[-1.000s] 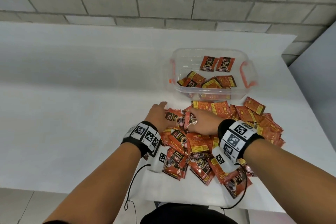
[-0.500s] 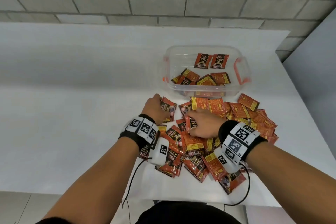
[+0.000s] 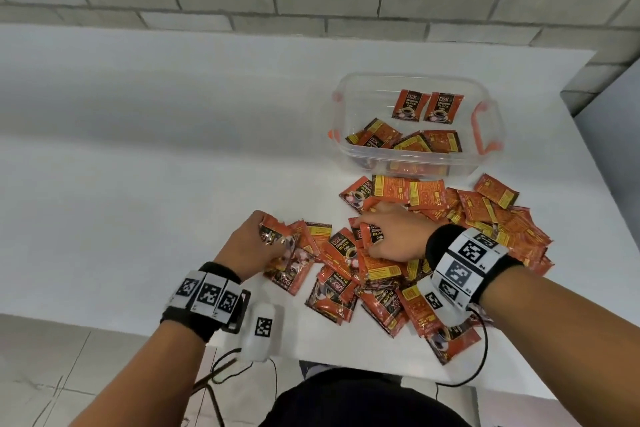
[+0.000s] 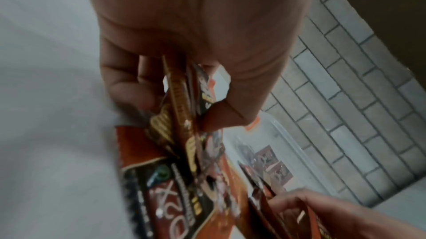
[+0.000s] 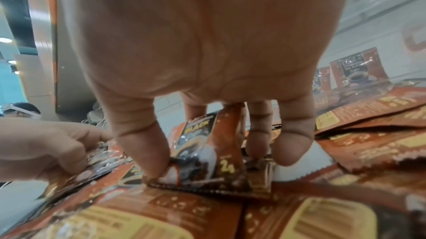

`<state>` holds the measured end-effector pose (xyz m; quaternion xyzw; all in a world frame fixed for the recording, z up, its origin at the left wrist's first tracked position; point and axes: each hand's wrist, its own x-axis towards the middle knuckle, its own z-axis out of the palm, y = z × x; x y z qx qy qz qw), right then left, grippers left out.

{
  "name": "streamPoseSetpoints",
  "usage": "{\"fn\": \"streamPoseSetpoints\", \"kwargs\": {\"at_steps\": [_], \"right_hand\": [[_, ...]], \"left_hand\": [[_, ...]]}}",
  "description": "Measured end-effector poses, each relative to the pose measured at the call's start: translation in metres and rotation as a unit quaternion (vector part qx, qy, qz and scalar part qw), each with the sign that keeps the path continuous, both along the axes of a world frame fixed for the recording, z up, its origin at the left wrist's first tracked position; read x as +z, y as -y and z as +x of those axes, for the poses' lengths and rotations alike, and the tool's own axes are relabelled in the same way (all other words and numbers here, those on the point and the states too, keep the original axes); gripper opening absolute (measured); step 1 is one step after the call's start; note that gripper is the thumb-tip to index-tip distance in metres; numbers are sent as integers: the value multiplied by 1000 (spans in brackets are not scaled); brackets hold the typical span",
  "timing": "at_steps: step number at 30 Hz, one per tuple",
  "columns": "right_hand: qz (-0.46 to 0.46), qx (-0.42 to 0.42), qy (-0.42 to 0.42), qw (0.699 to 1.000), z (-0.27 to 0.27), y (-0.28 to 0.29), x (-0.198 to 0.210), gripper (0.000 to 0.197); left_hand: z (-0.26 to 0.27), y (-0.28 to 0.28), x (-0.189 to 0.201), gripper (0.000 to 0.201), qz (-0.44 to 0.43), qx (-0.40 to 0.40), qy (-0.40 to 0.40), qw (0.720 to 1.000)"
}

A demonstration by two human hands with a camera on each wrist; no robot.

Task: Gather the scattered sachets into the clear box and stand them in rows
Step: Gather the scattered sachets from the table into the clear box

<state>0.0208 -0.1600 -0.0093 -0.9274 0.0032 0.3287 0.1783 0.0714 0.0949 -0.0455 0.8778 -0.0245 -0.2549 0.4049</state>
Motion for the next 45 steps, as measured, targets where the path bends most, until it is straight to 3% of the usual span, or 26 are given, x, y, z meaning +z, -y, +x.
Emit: {"fn": "streamPoseSetpoints", "kwargs": {"at_steps": [7, 11, 14, 19, 25, 31, 39, 45], "right_hand": [[-22, 16, 26, 999, 4, -2, -3, 62], [-25, 15, 33, 999, 5, 0, -5, 64], [-30, 3, 13, 999, 5, 2, -6, 70], [-45, -2, 3, 999, 8, 4, -6, 75], [-75, -30, 35, 996, 8, 5, -9, 80], [-73, -49, 64, 994, 6, 7, -13, 74], [-74, -55, 56, 994, 5, 13, -16, 89], [-103, -54, 80, 990, 5, 16, -13, 75]], "left_hand": [[-9, 5, 2, 26, 26, 0, 60, 998], [-9, 1, 7, 23, 2, 25, 65, 998], [-14, -2, 8, 24, 8, -5, 42, 999], [-25, 7, 1, 63, 98, -84, 54, 990], [-25, 13, -2, 73, 133, -71, 76, 986], [-21, 12, -3, 66, 86, -35, 68, 993], [-16, 17, 1, 55, 83, -49, 77, 992], [-10, 16, 7, 39, 53, -53, 77, 994]]}}
